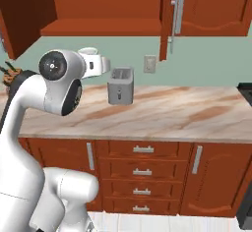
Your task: Open the cabinet directly in front. Then move the liquor and the mug to the dining counter with the jar on it.
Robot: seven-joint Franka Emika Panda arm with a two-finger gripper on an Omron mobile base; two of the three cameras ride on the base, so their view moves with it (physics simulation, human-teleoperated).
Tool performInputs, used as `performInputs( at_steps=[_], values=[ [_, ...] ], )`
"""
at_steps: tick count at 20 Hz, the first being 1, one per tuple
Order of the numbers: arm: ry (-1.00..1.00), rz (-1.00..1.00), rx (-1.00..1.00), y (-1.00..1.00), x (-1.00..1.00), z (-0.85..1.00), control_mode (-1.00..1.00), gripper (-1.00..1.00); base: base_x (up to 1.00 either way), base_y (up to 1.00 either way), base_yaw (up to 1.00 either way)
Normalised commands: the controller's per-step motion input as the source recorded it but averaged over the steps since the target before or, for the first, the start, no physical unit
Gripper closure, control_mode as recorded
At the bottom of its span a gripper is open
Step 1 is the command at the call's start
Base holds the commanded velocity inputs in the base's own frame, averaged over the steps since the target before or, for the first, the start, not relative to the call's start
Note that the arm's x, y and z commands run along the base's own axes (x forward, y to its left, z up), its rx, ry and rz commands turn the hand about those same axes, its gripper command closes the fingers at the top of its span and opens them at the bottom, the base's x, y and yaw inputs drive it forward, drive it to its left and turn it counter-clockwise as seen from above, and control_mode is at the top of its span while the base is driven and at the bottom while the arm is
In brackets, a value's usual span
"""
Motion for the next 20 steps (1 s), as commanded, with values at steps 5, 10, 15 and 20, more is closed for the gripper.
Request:
performInputs(
  at_steps=[5,10,15,20],
  values=[
    [0.0,0.0,0.0,0.0,0.0,0.0,1.0,1.0,-0.26,0.08,-0.97],
    [0.0,0.0,0.0,0.0,0.0,0.0,1.0,1.0,-0.02,0.02,-1.0],
    [0.0,0.0,0.0,0.0,0.0,0.0,1.0,1.0,0.0,-0.45,-0.86],
    [0.0,0.0,0.0,0.0,0.0,0.0,1.0,1.0,-0.1,-0.99,-0.58]
  ],
)
